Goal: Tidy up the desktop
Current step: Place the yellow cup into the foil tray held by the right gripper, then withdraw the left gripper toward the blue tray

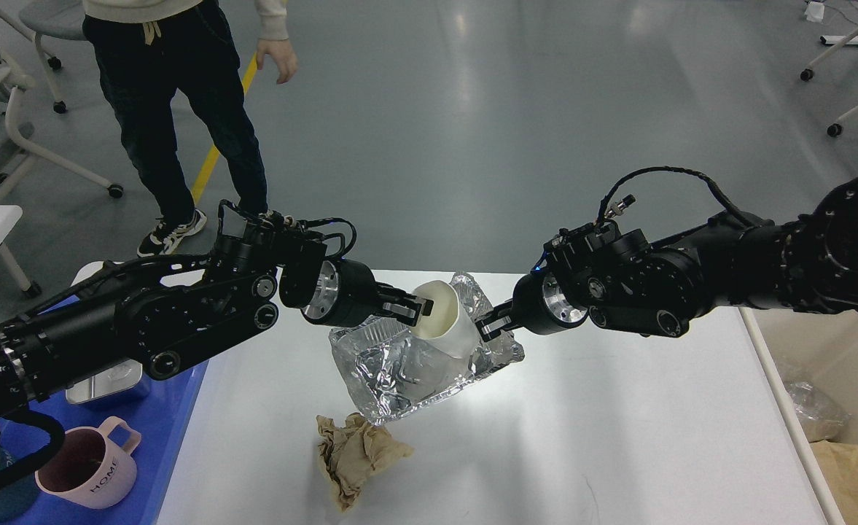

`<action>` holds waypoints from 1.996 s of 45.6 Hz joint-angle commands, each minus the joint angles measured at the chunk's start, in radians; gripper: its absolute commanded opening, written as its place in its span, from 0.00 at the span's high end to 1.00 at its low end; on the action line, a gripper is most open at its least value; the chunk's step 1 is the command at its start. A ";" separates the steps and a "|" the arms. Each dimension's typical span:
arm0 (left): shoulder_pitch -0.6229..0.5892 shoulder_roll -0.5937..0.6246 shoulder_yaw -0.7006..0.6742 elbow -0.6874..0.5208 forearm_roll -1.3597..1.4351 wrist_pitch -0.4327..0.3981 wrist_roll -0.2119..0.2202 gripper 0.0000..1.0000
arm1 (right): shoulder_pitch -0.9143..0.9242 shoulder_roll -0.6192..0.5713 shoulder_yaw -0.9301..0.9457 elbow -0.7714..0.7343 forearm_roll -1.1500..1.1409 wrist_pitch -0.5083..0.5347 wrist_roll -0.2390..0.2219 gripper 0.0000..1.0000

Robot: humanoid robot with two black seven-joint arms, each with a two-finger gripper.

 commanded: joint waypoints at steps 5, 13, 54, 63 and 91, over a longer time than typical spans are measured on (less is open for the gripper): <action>0.001 -0.022 -0.008 0.002 -0.007 0.043 0.004 0.17 | 0.001 0.000 -0.003 0.004 0.001 0.000 0.001 1.00; 0.001 -0.019 -0.020 0.000 -0.016 0.081 0.004 0.15 | 0.001 -0.001 -0.004 0.004 0.014 0.003 0.001 1.00; 0.118 0.539 -0.138 -0.197 -0.276 0.150 -0.004 0.14 | -0.040 -0.081 -0.010 0.002 0.067 0.005 0.015 1.00; 0.305 0.737 -0.193 -0.374 -0.308 0.327 -0.002 0.14 | -0.040 -0.080 -0.009 0.002 0.067 0.003 0.015 1.00; 0.629 0.984 -0.184 -0.492 -0.363 0.528 -0.016 0.20 | -0.056 -0.097 -0.010 0.002 0.074 0.009 0.024 1.00</action>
